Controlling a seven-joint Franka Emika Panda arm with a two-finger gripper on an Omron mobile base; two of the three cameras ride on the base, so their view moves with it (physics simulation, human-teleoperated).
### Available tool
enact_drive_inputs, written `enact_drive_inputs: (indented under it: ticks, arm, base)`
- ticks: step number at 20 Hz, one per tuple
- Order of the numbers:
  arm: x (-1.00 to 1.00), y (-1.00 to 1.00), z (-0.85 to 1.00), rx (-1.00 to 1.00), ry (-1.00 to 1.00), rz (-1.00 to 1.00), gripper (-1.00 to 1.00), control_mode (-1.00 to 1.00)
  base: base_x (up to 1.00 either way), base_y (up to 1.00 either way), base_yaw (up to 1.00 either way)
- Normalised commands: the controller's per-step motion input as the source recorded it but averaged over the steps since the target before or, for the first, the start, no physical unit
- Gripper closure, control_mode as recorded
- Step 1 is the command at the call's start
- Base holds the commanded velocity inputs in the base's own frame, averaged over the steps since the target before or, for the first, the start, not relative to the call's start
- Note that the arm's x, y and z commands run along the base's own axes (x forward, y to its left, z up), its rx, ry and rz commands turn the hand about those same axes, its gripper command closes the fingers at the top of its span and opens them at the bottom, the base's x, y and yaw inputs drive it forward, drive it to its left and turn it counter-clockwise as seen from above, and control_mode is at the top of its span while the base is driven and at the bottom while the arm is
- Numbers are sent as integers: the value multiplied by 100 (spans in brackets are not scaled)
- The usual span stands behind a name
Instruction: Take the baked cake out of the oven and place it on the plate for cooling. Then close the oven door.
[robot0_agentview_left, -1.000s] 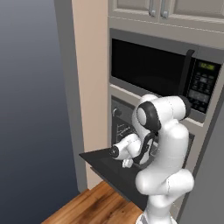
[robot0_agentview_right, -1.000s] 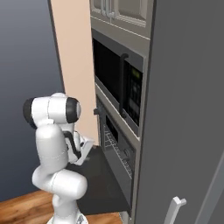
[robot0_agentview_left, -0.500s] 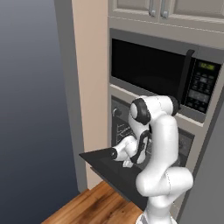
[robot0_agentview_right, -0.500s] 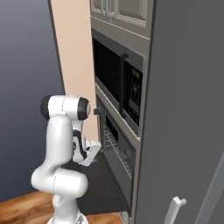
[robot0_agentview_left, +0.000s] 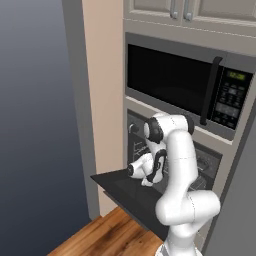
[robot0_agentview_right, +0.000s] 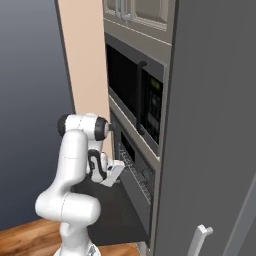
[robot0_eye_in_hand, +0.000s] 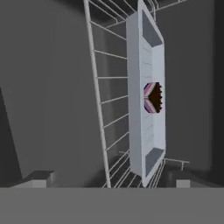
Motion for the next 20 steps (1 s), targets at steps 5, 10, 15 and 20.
enact_drive_inputs:
  ticks: [5,10,15,20]
  arm:
    - [38,-36,-51,-4,-2,-2,-100,-100]
    - [23,-42,-48,0,-4,0,-100,-100]
    - [35,-31,-36,0,0,0,-100,-100]
    - [35,-25,-32,0,0,0,-100,-100]
  base:
    - [0,0,0]
    - [0,0,0]
    - [0,0,0]
    - [0,0,0]
